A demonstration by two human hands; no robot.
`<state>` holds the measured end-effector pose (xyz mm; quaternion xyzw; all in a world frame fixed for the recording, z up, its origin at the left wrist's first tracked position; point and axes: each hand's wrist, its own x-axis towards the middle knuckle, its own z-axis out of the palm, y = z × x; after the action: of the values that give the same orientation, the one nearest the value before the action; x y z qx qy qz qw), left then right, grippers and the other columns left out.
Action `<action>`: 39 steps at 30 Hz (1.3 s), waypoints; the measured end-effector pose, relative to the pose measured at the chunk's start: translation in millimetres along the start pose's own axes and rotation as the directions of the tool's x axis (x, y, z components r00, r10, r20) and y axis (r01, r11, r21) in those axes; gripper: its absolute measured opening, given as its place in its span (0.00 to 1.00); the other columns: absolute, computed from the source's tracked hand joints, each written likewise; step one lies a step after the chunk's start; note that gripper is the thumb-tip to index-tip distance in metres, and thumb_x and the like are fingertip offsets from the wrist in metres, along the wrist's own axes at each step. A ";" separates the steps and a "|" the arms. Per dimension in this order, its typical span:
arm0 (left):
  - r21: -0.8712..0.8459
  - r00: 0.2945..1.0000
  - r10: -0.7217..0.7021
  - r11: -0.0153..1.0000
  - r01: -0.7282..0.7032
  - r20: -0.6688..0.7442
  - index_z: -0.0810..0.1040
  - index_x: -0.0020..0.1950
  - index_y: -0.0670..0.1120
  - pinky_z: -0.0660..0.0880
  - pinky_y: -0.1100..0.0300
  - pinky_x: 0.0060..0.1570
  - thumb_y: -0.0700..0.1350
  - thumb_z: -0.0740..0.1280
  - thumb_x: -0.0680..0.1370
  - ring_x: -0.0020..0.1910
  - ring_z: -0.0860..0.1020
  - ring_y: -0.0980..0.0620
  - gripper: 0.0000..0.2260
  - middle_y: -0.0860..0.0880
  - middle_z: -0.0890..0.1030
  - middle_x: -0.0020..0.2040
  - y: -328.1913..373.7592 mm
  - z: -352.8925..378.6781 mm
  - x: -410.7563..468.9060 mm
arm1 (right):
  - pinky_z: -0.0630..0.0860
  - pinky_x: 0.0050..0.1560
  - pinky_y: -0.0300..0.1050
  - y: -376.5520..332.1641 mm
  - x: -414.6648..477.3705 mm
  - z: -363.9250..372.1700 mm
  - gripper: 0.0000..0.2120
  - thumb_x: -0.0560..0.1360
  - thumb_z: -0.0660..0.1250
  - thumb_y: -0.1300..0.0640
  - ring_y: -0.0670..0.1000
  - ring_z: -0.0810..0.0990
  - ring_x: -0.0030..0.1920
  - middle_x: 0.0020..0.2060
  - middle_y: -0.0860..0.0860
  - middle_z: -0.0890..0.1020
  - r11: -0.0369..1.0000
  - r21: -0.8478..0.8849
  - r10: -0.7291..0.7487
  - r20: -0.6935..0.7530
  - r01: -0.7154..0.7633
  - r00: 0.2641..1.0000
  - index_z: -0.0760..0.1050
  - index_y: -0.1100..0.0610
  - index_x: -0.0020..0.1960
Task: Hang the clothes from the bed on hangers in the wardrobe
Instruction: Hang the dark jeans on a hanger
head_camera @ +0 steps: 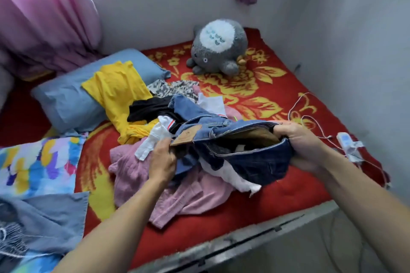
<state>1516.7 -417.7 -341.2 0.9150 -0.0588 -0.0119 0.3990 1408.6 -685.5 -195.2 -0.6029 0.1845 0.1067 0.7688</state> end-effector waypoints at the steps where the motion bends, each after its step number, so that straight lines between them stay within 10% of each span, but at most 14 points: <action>1: 0.013 0.999 0.020 1.000 -0.019 -0.051 0.77 0.51 0.42 0.67 0.53 0.42 0.40 0.55 0.73 0.46 0.76 0.38 0.13 0.38 0.79 0.47 5.0 -12.9 1.2 | 0.73 0.26 0.35 -6.9 -6.0 -4.7 0.20 0.71 0.49 0.75 0.48 0.77 0.26 0.33 0.57 0.80 1.000 -0.027 -0.005 0.008 0.005 1.000 0.77 0.71 0.53; 8: 0.027 0.920 0.194 0.980 -0.196 -0.340 0.73 0.42 0.43 0.66 0.51 0.38 0.40 0.61 0.78 0.38 0.76 0.40 0.06 0.40 0.77 0.35 100.9 -140.7 -48.3 | 0.74 0.36 0.43 -73.3 -79.7 -42.5 0.17 0.70 0.58 0.73 0.53 0.78 0.36 0.40 0.60 0.81 0.690 -0.672 -0.344 0.026 0.271 0.939 0.82 0.59 0.47; 13: -0.121 0.820 0.212 0.939 -0.321 -0.532 0.74 0.45 0.46 0.68 0.54 0.40 0.43 0.63 0.78 0.35 0.70 0.53 0.03 0.50 0.73 0.34 171.1 -214.9 -84.6 | 0.76 0.53 0.47 -139.8 -112.7 -33.8 0.15 0.67 0.65 0.66 0.57 0.80 0.49 0.46 0.54 0.84 0.096 -0.937 -0.685 0.183 0.337 0.705 0.83 0.54 0.50; 17: -0.007 0.701 0.302 0.916 -0.401 -0.646 0.73 0.49 0.45 0.70 0.56 0.42 0.45 0.62 0.80 0.38 0.74 0.55 0.04 0.48 0.77 0.39 215.3 -277.4 -115.5 | 0.76 0.53 0.51 -195.3 -148.4 -22.3 0.13 0.72 0.66 0.62 0.62 0.80 0.51 0.50 0.58 0.84 -0.082 -0.957 -0.819 0.224 0.279 0.528 0.81 0.55 0.55; 24: 0.201 0.510 0.433 0.872 -0.446 -0.744 0.71 0.49 0.46 0.66 0.62 0.38 0.42 0.60 0.81 0.43 0.71 0.52 0.02 0.44 0.75 0.44 297.7 -358.6 -158.7 | 0.76 0.52 0.47 -279.7 -199.2 8.9 0.14 0.73 0.59 0.62 0.52 0.79 0.46 0.43 0.53 0.82 0.175 -0.740 -0.937 0.077 0.649 0.341 0.81 0.57 0.53; 29: 0.197 0.495 0.426 0.871 -0.450 -0.757 0.75 0.46 0.44 0.68 0.57 0.41 0.46 0.60 0.80 0.41 0.72 0.51 0.07 0.43 0.76 0.42 310.4 -381.2 -144.9 | 0.73 0.47 0.43 -310.9 -197.2 24.0 0.13 0.73 0.58 0.59 0.48 0.77 0.43 0.40 0.50 0.80 0.248 -0.603 -0.956 -0.027 0.758 0.291 0.81 0.56 0.50; 35: 0.208 0.741 0.374 0.927 -0.312 -0.558 0.76 0.43 0.38 0.70 0.51 0.42 0.44 0.61 0.80 0.39 0.74 0.47 0.11 0.38 0.79 0.39 249.2 -339.4 -93.3 | 0.71 0.35 0.37 -268.5 -120.3 4.6 0.09 0.74 0.63 0.64 0.50 0.75 0.37 0.37 0.55 0.80 0.370 -0.676 -0.869 -0.009 0.637 0.495 0.82 0.60 0.46; 39: 0.364 0.896 0.301 0.915 -0.175 -0.326 0.76 0.44 0.41 0.67 0.53 0.39 0.42 0.63 0.80 0.42 0.79 0.38 0.07 0.37 0.81 0.40 187.0 -290.1 -50.8 | 0.76 0.45 0.44 -212.3 -42.1 -16.7 0.08 0.72 0.66 0.63 0.53 0.80 0.42 0.39 0.53 0.83 0.370 -0.812 -0.711 0.064 0.451 0.700 0.82 0.53 0.42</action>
<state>1467.8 -326.5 -8.0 0.9389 -0.0955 0.2224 0.2446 1449.7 -752.4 7.2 -0.9054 0.0044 -0.1985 0.3752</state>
